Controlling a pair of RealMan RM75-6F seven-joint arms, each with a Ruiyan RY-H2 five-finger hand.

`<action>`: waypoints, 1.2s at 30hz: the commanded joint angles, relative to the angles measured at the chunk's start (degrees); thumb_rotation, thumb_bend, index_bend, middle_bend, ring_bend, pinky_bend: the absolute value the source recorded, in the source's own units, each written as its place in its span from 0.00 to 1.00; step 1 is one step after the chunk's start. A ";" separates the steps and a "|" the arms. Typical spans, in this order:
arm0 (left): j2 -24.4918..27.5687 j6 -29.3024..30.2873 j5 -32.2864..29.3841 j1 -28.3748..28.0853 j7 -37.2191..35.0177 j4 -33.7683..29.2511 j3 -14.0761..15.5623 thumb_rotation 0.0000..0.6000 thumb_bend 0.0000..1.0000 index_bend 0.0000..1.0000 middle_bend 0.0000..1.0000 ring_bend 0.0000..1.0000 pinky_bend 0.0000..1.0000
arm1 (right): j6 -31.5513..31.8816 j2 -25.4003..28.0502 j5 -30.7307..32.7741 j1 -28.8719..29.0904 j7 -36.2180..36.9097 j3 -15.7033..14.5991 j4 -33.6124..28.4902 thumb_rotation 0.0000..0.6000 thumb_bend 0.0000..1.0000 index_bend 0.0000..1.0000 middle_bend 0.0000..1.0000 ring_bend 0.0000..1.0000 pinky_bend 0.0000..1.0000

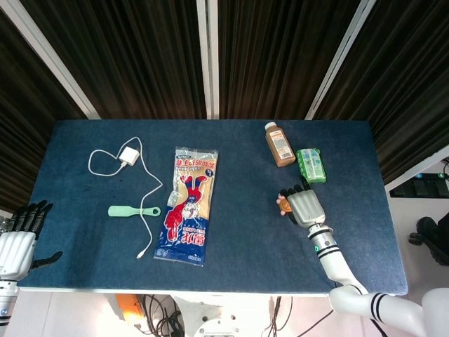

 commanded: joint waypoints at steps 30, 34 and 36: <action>0.35 0.13 0.45 -0.05 1.09 -1.24 0.12 1.00 0.07 0.04 0.00 0.00 0.00 | 0.31 13.69 -2.03 -3.80 3.43 -4.38 -15.35 1.00 0.07 0.06 0.17 0.00 0.00; 0.36 -0.11 0.25 -0.14 1.03 -1.17 0.05 1.00 0.07 0.04 0.00 0.00 0.00 | -0.85 12.31 -2.20 -2.64 3.33 -3.74 -12.95 1.00 0.11 0.10 0.20 0.00 0.00; 0.34 -0.15 0.10 -0.13 0.94 -1.09 0.00 1.00 0.07 0.04 0.00 0.00 0.00 | -1.58 11.64 -1.55 -2.07 2.85 -3.36 -12.31 1.00 0.12 0.12 0.21 0.00 0.00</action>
